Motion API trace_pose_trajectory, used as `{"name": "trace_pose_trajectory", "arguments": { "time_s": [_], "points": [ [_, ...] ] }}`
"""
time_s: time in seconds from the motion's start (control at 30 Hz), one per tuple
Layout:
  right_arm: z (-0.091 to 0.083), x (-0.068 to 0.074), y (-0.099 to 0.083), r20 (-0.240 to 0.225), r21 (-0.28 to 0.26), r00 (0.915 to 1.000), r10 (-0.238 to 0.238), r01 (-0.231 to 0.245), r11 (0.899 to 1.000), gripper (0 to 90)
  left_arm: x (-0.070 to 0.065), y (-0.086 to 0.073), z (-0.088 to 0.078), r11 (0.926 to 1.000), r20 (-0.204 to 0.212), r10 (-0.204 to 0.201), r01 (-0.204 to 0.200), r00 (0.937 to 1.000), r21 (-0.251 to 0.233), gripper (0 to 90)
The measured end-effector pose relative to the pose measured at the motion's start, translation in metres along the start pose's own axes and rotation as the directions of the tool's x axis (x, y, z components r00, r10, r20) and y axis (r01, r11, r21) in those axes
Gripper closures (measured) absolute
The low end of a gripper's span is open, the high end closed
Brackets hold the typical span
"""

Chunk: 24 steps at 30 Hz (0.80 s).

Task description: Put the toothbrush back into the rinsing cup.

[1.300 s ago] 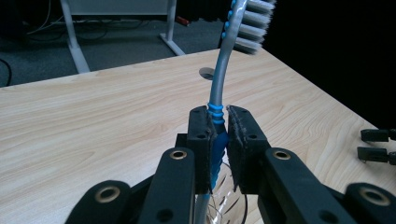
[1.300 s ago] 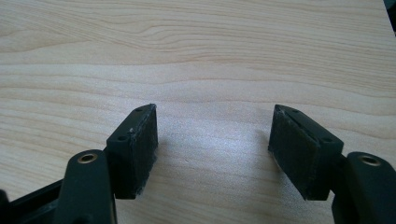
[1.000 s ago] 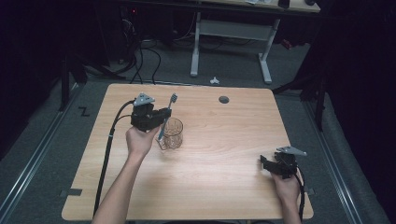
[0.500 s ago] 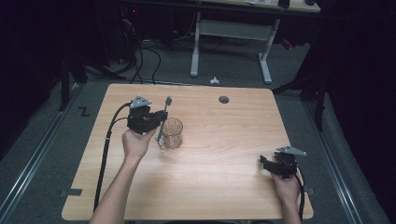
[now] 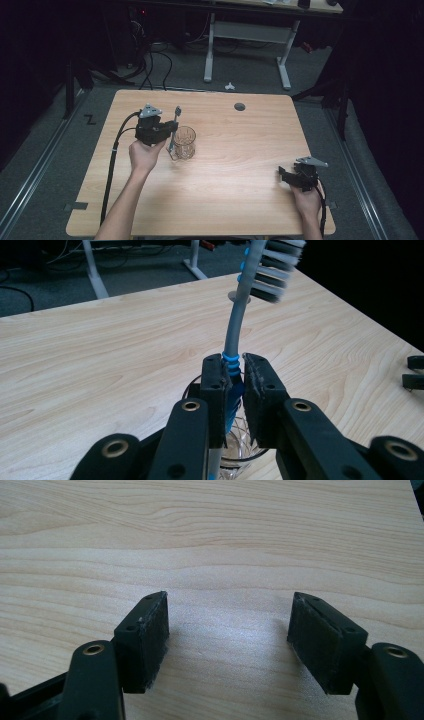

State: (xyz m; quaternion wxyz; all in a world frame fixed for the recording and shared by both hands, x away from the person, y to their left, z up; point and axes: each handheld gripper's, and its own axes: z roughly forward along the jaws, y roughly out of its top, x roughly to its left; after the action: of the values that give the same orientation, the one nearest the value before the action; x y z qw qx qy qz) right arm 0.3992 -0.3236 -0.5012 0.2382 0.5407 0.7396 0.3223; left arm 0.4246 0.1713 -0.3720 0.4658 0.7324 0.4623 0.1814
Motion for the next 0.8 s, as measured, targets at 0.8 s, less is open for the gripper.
{"name": "trace_pose_trajectory", "arguments": {
  "time_s": [0.8],
  "points": [
    [0.0000,-0.0002,0.0000,-0.002,0.000,1.0000,0.000,0.000,1.000,33.0,0.0072,-0.0089,-0.0067,0.9996,-0.018,-0.018,0.019,0.9997,0.021,79.5]
  ]
}}
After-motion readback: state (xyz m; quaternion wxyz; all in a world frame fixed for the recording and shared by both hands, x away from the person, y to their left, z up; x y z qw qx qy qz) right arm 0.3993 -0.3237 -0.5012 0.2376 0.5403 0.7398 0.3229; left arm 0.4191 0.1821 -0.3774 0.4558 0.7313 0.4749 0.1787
